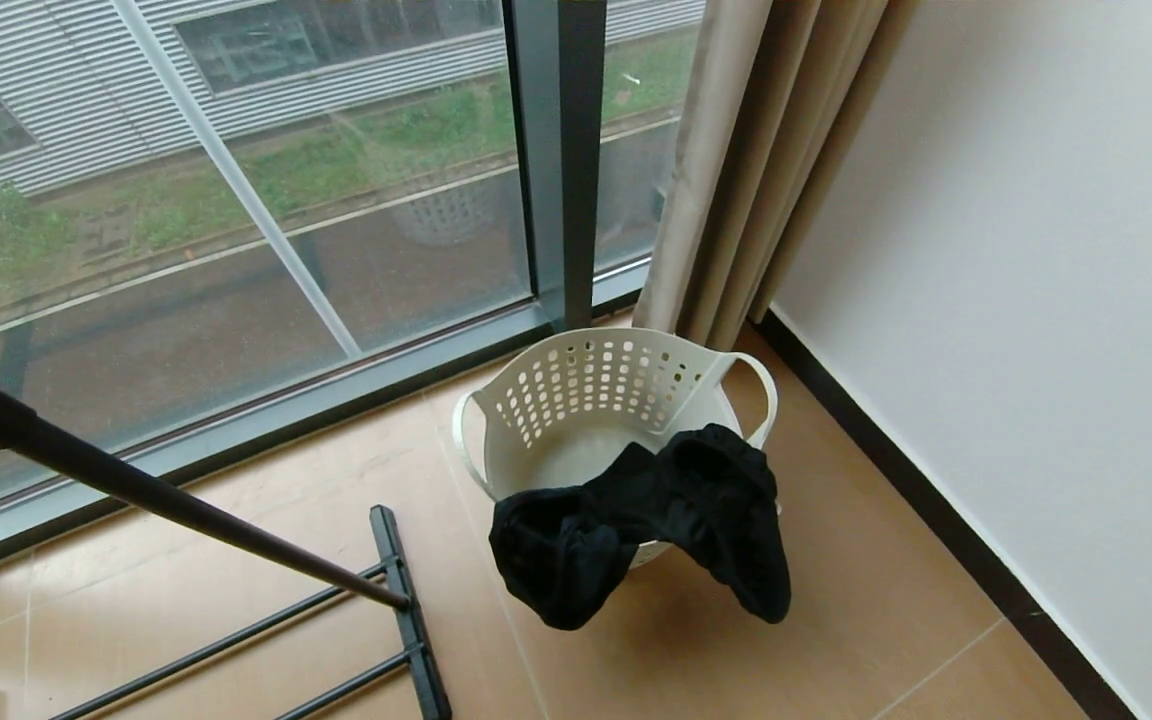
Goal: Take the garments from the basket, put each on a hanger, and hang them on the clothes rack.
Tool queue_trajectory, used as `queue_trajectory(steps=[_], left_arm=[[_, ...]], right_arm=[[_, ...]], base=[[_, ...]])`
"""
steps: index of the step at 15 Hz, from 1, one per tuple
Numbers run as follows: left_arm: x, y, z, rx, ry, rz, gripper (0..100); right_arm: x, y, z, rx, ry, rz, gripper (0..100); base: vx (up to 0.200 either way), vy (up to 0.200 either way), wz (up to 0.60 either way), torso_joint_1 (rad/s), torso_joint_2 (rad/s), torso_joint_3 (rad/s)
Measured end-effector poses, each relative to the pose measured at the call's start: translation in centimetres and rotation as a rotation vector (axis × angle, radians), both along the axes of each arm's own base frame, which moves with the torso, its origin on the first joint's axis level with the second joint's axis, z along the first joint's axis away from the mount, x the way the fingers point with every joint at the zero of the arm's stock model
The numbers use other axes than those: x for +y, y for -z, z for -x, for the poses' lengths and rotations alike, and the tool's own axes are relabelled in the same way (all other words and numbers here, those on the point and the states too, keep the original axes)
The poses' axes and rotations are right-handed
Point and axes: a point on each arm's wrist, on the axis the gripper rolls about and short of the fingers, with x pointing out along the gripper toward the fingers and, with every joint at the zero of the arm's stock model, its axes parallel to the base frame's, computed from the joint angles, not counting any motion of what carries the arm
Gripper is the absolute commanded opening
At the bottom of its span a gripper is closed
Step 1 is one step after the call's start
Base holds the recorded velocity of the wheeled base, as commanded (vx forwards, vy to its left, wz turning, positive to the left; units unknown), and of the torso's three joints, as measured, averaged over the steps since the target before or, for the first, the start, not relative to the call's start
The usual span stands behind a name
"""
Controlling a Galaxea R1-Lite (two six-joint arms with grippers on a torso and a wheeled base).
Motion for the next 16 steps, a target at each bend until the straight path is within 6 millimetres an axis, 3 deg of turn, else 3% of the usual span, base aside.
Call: queue_trajectory(steps=[7,10,13,16], left_arm=[[0.0,0.0,0.0,0.0,-0.003,0.009,100],[0.0,0.0,0.0,0.0,-0.002,0.007,100],[0.0,0.0,0.0,0.0,-0.002,0.007,100],[0.0,0.0,0.0,0.0,-0.002,0.007,100]], right_arm=[[0.0,0.1,0.0,0.012,-0.005,0.025,100],[0.0,-0.1,-0.5,0.103,-0.018,0.052,100],[0.1,-1.3,-2.5,0.252,-0.087,0.124,100],[0.5,-3.8,-7.1,0.404,-0.155,0.175,100]], base=[[0.0,0.0,0.0,0.001,0.0,-0.201],[0.0,0.0,0.0,0.001,0.0,-0.133],[0.0,0.0,0.0,0.0,0.0,0.0],[0.0,0.0,0.0,0.0,0.0,0.0]])
